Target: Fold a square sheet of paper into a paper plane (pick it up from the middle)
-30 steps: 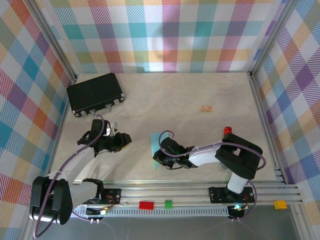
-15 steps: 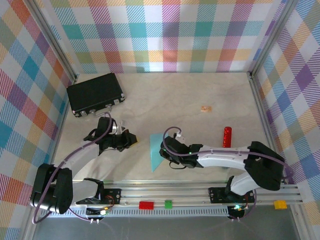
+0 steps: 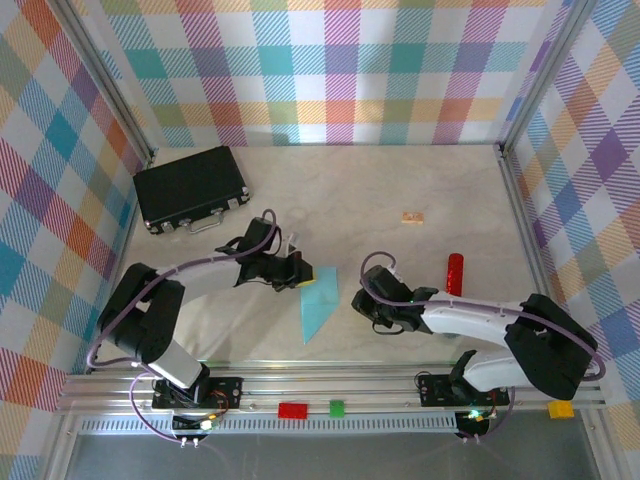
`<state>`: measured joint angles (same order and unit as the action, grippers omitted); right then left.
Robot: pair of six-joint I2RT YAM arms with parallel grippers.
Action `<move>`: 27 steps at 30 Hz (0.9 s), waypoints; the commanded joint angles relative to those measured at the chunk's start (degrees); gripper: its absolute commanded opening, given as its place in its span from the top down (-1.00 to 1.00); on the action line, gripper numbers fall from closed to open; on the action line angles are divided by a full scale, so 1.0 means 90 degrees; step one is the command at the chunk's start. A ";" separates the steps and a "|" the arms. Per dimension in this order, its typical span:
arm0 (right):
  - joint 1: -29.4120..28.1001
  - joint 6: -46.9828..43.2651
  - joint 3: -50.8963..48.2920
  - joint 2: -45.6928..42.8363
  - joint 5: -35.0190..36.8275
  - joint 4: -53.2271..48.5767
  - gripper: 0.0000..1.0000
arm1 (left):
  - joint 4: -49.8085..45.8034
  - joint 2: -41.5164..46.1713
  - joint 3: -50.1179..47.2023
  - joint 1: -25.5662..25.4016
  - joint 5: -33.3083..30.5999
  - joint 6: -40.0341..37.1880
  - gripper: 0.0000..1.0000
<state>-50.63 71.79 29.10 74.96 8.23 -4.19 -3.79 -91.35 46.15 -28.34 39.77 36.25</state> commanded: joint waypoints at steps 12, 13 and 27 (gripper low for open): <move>0.0030 -0.0547 0.0564 0.0766 -0.1486 0.1180 0.21 | -0.0547 -0.0533 -0.0080 0.0037 -0.0884 -0.0456 1.00; 0.0024 -0.0518 0.0579 0.0857 -0.1545 0.1272 0.19 | -0.0427 -0.0543 -0.0183 0.0061 -0.0824 -0.0447 1.00; 0.0053 -0.0014 0.0498 0.1452 -0.1864 0.2090 -0.04 | 0.0576 -0.0890 -0.1091 0.0429 -0.0271 -0.0396 1.00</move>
<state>-50.52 70.26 33.21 87.00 -6.81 10.15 2.31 -97.08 38.79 -25.28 38.61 33.36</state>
